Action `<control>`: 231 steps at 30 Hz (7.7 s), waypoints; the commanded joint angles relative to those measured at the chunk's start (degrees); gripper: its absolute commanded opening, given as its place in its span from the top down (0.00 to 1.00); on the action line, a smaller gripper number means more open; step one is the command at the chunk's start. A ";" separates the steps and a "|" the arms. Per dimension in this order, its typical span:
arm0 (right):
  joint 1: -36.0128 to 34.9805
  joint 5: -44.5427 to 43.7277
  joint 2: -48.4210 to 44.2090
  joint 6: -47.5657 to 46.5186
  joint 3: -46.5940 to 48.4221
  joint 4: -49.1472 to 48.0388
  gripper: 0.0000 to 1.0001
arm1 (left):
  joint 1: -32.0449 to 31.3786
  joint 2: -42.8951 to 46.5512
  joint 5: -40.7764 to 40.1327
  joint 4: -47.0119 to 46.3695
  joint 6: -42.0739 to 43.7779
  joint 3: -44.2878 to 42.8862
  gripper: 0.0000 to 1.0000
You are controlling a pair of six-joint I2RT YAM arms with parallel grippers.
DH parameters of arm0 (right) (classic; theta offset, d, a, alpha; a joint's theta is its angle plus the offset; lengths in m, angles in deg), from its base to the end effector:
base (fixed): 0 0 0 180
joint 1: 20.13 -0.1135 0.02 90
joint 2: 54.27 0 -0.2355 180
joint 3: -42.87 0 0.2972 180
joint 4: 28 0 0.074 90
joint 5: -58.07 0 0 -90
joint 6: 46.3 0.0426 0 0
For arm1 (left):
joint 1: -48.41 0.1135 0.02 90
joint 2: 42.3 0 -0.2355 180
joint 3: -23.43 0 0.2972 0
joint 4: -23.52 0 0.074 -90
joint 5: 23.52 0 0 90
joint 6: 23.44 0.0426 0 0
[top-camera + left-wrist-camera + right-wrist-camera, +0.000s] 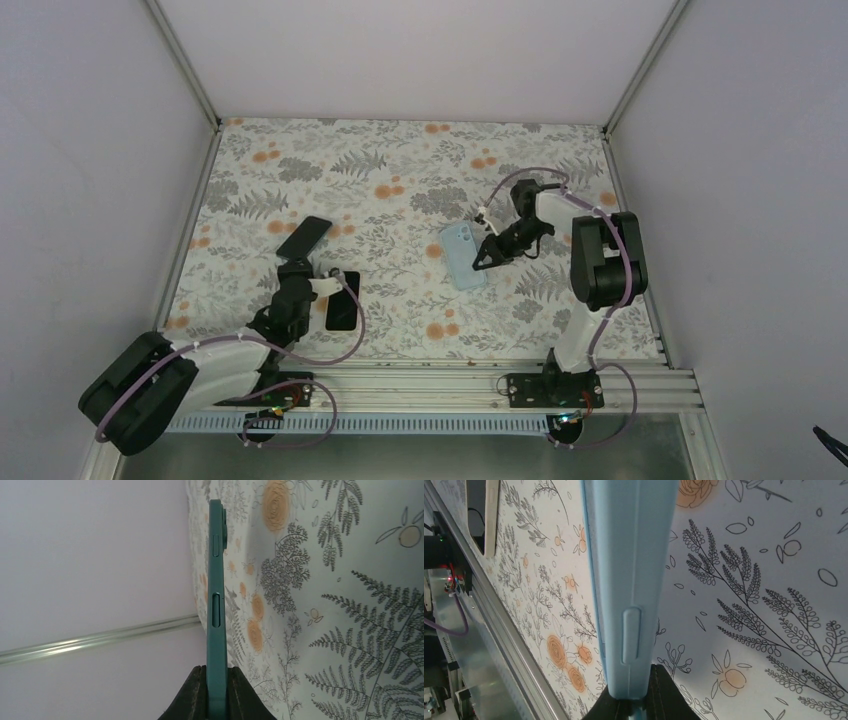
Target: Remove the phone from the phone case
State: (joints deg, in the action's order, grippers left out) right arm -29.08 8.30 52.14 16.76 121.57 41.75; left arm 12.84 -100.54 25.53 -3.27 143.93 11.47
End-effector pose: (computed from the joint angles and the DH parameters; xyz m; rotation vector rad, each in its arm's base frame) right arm 0.3274 0.0794 0.0956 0.8366 -2.8102 -1.0902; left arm 0.1802 -0.0945 0.0635 1.3291 1.4925 1.1613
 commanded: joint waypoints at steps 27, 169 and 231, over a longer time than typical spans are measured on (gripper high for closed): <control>-12.80 -20.36 -14.84 -10.44 8.61 -3.27 0.30 | 1.93 3.67 33.68 63.24 -24.89 -35.31 0.00; -40.59 -27.93 5.65 -19.89 19.13 -16.95 0.38 | 39.88 -29.71 92.52 98.40 -33.85 -70.83 0.00; -42.17 -36.23 15.89 -22.89 28.37 -12.74 0.20 | 51.13 -38.95 111.46 116.20 -17.49 -74.53 0.00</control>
State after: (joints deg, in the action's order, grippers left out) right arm -71.11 -27.52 72.01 -8.40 151.69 31.52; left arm 63.37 -137.39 132.26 111.33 123.58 -63.89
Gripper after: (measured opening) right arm 0.825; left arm 0.999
